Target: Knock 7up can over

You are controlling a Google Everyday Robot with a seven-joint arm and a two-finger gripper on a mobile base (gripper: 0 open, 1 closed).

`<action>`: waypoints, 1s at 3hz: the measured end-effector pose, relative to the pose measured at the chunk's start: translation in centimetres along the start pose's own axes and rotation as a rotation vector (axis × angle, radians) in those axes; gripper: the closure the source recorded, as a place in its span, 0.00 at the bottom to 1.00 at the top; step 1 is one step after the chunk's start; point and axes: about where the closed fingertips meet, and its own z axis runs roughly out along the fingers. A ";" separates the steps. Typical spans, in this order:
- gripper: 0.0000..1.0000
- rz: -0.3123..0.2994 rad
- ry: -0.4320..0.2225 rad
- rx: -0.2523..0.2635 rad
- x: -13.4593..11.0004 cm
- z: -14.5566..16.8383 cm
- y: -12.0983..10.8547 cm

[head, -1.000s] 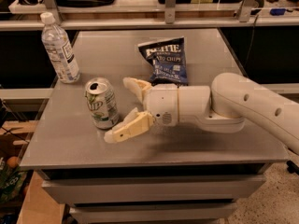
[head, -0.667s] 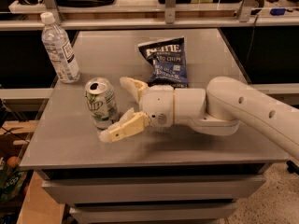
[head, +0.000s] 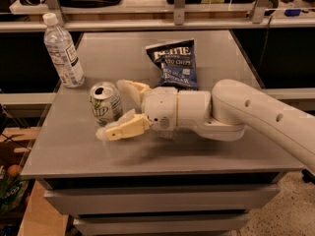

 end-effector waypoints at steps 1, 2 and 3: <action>0.41 -0.004 0.001 0.001 -0.4 0.2 -0.1; 0.64 -0.004 0.008 -0.002 -0.7 0.2 -0.1; 0.87 -0.008 0.022 -0.007 -1.0 -0.3 -0.2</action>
Offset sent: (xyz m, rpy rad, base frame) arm 0.0044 -0.0029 0.0088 -0.0141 0.0013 -0.0034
